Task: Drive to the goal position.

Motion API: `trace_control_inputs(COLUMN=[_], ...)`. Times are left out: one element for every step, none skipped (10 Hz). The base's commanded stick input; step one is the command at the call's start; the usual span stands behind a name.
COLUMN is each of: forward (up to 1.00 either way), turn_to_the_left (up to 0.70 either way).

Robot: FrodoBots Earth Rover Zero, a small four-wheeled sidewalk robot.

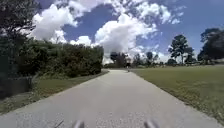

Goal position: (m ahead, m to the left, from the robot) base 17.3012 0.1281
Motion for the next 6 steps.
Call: trace_control_inputs(forward=[0.50,0.50,0.50,0.50,0.50,0.50], turn_to_the_left=[-0.25,0.00,0.00,0.00,0.00,0.00])
